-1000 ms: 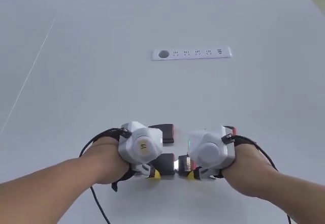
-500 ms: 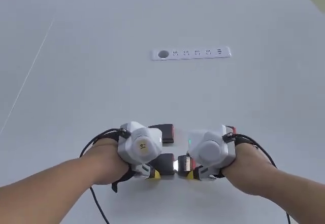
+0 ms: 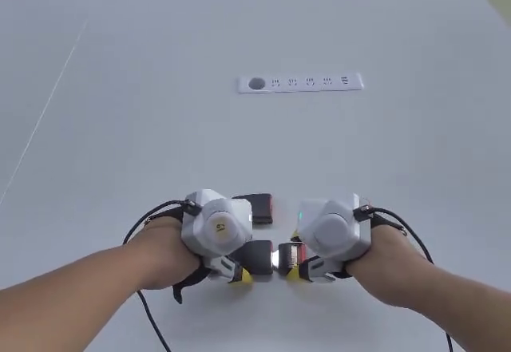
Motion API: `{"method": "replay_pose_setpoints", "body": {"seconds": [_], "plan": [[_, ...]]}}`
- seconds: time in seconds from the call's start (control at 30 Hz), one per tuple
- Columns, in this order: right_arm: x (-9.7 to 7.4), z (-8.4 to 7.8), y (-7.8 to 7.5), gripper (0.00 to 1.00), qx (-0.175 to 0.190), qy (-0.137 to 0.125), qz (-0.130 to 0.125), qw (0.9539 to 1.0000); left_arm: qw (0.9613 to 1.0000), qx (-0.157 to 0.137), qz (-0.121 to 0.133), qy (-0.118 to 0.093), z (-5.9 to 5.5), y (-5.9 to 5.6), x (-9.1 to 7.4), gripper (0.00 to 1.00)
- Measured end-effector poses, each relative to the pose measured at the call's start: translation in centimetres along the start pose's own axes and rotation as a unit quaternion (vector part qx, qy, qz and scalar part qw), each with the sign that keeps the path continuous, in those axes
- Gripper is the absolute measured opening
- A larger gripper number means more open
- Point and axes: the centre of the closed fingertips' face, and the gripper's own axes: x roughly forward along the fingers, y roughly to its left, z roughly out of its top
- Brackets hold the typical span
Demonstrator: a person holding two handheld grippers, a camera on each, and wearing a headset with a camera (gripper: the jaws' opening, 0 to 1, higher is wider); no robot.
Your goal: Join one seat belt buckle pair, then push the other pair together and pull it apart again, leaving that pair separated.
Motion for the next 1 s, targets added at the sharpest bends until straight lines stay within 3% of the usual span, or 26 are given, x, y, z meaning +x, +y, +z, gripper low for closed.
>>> {"method": "replay_pose_setpoints", "body": {"seconds": [0.23,0.37,0.5,0.67,0.9,1.0], "plan": [[-1.7,1.7,-0.8,0.34,-0.002,-0.022,-0.011,0.9997,0.9998,-0.003,0.011,-0.017,1.0,0.7,-1.3,0.47],[-2.6,2.2,-1.6,0.33,-0.004,-0.028,-0.021,0.9994,0.9990,-0.008,0.027,-0.034,2.0,2.0,-2.2,0.47],[-3.4,1.6,-2.9,0.33,0.001,-0.027,-0.033,0.9991,0.9979,-0.014,0.045,-0.044,2.7,3.5,-2.8,0.47],[-4.8,-0.8,-5.4,0.34,0.011,-0.012,-0.058,0.9982,0.9976,-0.007,0.054,-0.042,2.9,4.7,-2.9,0.49],[-6.7,-4.6,-8.6,0.36,0.023,0.016,-0.089,0.9957,0.9967,-0.017,0.071,-0.037,2.4,7.6,-2.6,0.50],[-7.1,-6.2,-9.6,0.36,0.030,0.026,-0.095,0.9947,0.9972,-0.004,0.072,-0.017,1.6,8.7,-2.1,0.50]]}}
